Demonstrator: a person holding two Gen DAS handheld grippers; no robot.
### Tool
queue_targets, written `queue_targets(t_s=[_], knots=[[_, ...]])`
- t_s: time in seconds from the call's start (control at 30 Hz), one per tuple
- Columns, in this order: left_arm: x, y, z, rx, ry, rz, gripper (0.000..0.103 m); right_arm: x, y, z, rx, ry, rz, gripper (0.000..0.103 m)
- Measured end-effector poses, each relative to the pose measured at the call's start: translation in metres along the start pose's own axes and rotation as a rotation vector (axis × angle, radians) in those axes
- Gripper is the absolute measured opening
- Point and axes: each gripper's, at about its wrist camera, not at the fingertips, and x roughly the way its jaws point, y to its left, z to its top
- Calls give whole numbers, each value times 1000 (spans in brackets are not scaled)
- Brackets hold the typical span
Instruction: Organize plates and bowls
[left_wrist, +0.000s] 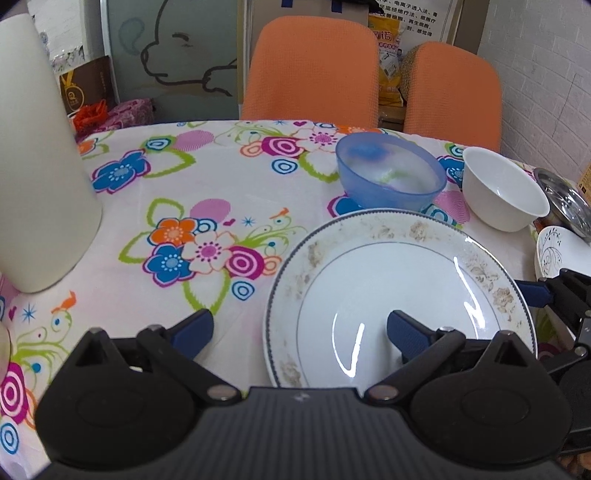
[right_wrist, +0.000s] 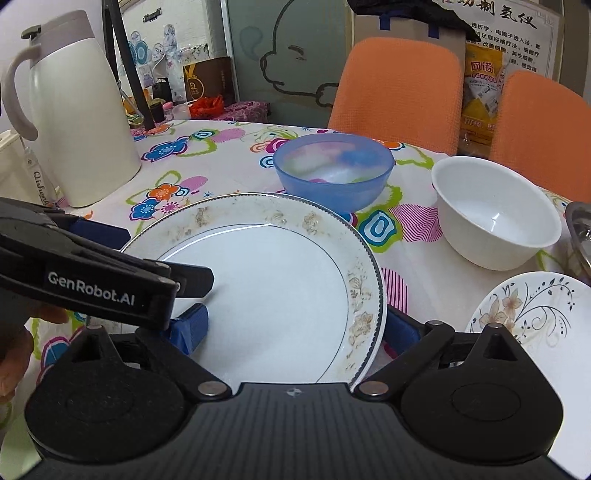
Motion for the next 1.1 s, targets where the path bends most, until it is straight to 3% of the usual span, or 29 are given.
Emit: queue_targets(t_s=[0.2, 0.27, 0.3, 0.33, 0.5, 0.6, 0.8, 1.1], knots=[[4, 4, -3, -12, 4, 3, 98, -4, 1, -3, -15, 8, 15, 86], [2, 2, -4, -9, -9, -13, 86, -6, 6, -4, -22, 7, 45, 87], [-1, -1, -3, -8, -20, -35, 66, -7, 8, -5, -30, 2, 46, 86], [-4, -3, -2, -12, -19, -38, 60, -7, 9, -6, -34, -1, 57, 85], [-5, -3, 3, -53, 7, -48, 55, -12, 4, -1, 21, -4, 82, 84], [-14, -8, 5, -42, -16, -47, 55, -21, 10, -2, -9, -30, 50, 84], [-51, -15, 2, -26, -51, -46, 53, -53, 16, -3, 11, -69, 66, 84], [-112, -29, -59, -6, -52, -47, 53, -110, 46, -51, 25, -57, 60, 85]])
